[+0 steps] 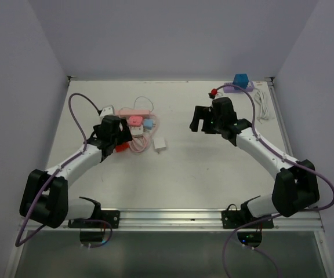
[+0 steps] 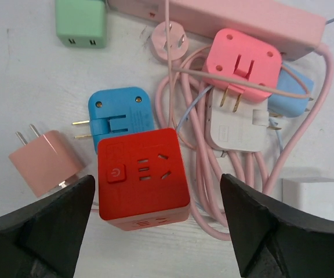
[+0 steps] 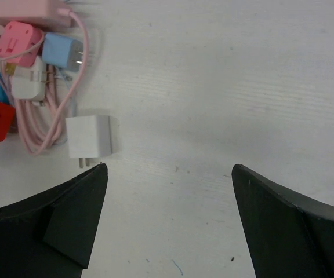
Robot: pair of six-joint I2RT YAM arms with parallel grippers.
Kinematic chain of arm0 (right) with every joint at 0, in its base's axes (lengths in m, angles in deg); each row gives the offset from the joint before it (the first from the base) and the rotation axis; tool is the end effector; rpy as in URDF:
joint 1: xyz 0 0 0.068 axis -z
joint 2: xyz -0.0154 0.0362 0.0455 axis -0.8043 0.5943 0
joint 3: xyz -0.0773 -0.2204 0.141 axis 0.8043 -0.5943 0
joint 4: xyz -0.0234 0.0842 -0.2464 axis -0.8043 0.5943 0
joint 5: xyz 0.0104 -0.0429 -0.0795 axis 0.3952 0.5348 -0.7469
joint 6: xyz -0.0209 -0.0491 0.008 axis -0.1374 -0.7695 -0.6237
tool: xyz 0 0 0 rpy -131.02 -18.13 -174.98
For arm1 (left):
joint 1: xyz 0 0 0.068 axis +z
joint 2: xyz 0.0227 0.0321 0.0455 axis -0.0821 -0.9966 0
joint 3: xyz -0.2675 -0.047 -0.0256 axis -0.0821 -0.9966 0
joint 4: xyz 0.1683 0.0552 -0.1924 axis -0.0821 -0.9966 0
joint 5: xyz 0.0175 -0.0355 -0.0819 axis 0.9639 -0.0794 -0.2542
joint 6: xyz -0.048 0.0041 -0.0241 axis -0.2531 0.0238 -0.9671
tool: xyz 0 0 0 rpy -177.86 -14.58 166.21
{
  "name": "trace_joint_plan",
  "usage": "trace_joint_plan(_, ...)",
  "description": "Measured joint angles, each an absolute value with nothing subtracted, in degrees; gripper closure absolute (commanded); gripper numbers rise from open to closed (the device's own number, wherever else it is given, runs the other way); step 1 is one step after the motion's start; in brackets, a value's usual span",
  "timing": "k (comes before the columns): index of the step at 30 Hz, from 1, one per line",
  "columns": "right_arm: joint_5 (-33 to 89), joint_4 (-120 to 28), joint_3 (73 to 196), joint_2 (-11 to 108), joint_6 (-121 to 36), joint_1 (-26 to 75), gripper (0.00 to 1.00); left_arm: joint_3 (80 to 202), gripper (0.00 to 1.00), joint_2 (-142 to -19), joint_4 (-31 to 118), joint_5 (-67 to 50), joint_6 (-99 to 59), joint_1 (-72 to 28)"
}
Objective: Pull the plug off the socket
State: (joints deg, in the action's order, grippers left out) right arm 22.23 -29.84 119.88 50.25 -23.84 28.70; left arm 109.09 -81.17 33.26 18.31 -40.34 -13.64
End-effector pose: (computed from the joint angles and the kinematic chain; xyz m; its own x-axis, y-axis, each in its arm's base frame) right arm 0.2906 0.1359 0.2712 -0.7050 0.1486 -0.6935 -0.1550 0.9219 0.3550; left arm 0.2568 -0.0733 0.2014 -0.5994 -0.3241 -0.7319 -0.2735 0.9423 -0.1933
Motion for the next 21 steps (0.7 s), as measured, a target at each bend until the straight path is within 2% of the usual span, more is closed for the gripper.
trace_joint_plan(2, 19.95, -28.33, 119.55, 49.13, -24.15, 30.10, 0.07, 110.75, 0.00, -80.08, 32.43, 18.36, -39.73, -13.57)
trace_joint_plan(6, 15.52, -26.47, 119.53, 48.30, -24.17, 33.16, 0.01, 113.70, 0.00, -76.30, 30.55, 18.36, -38.90, -13.55)
trace_joint_plan(12, 8.13, -23.83, 121.28, 48.72, -23.34, 35.82, 0.01, 115.58, 0.00, -65.52, 28.26, 18.84, -35.57, -13.53)
trace_joint_plan(17, 4.43, -22.54, 129.45, 54.88, -21.83, 38.07, 0.02, 112.41, 0.00, -55.62, 27.91, 20.28, -31.75, -13.42)
trace_joint_plan(21, 2.27, -21.18, 138.00, 62.29, -19.06, 40.83, 0.02, 105.24, 0.00, -47.38, 27.38, 21.55, -28.73, -13.38)
